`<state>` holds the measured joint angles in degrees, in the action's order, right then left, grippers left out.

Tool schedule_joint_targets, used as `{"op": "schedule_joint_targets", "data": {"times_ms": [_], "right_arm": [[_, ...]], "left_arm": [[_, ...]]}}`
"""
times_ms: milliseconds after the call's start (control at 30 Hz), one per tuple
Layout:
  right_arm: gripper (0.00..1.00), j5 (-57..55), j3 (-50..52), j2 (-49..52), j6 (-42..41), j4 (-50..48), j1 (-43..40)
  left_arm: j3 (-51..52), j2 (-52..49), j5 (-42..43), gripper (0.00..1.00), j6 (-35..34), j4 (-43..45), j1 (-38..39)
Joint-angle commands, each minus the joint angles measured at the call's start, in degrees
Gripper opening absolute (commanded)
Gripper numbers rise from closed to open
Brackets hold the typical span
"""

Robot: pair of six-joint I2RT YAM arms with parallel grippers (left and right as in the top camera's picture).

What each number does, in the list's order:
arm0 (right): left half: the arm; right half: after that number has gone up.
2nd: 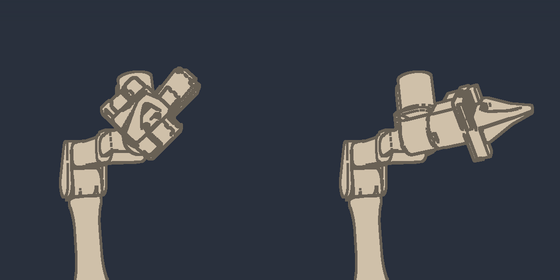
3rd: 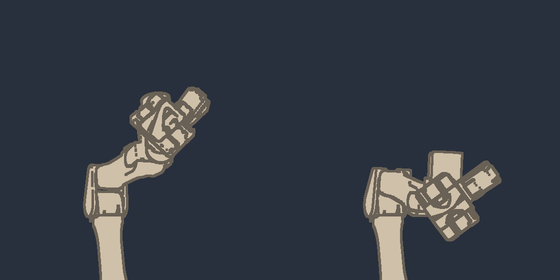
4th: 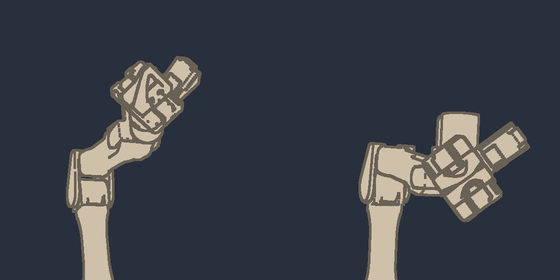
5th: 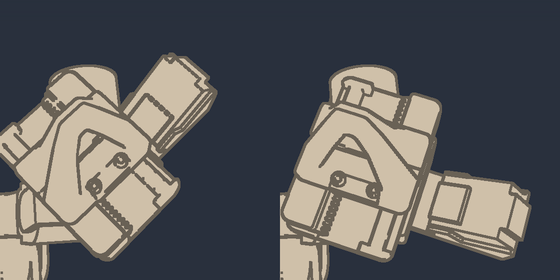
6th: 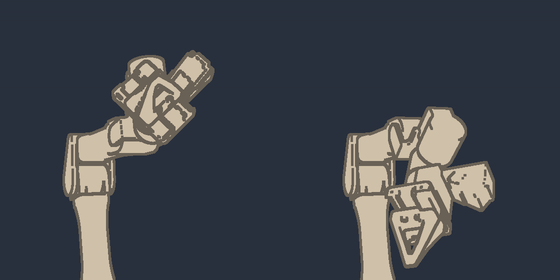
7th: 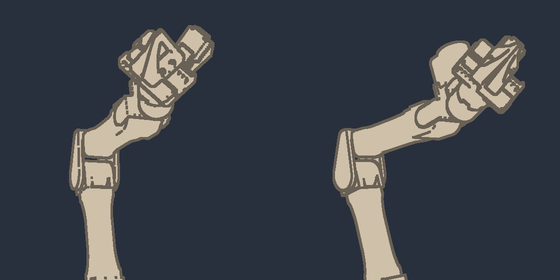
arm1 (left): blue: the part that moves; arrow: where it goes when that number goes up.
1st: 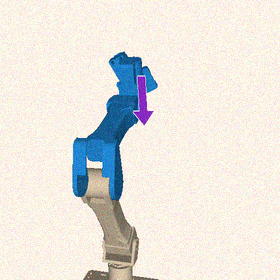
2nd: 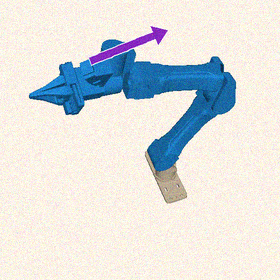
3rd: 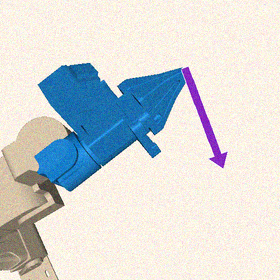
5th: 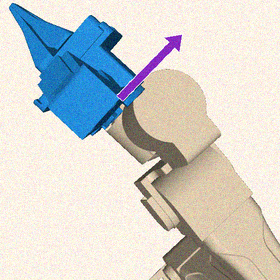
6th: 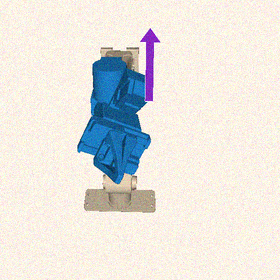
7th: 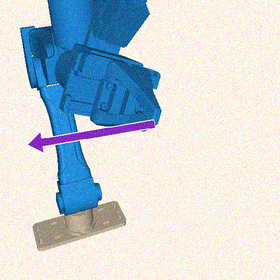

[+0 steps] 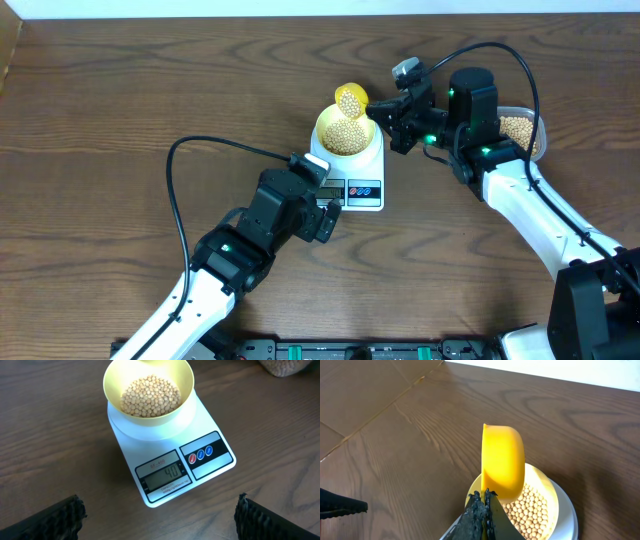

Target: Scoop item into bowl and weigh 50g on scale

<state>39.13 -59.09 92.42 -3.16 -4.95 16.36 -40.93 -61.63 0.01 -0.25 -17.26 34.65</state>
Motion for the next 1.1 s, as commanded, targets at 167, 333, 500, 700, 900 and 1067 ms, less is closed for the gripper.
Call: {"op": "schedule_joint_targets", "data": {"times_ms": [167, 333, 500, 700, 900, 1067], "right_arm": [[0.01, 0.2, 0.0, 0.3, 1.1, 0.1, 0.2], [0.01, 0.2, 0.0, 0.3, 5.6, 0.9, 0.2], [0.01, 0.2, 0.0, 0.3, 11.4, 1.3, 0.2], [0.01, 0.2, 0.0, 0.3, 11.5, 1.4, 0.2], [0.01, 0.2, 0.0, 0.3, 11.4, 1.8, 0.2], [0.01, 0.2, 0.0, 0.3, 11.4, 2.9, 0.2]], "left_arm": [[-0.1, -0.1, -0.7, 0.98, -0.9, 0.2, -0.2], [-0.1, -0.1, -0.7, 0.98, -0.9, 0.2, -0.2], [-0.1, -0.1, -0.7, 0.98, -0.9, 0.2, -0.2], [-0.1, -0.1, -0.7, 0.98, -0.9, 0.2, -0.2], [-0.1, -0.1, -0.7, 0.98, -0.9, 0.2, -0.2], [-0.1, -0.1, -0.7, 0.98, -0.9, 0.2, -0.2]]}}
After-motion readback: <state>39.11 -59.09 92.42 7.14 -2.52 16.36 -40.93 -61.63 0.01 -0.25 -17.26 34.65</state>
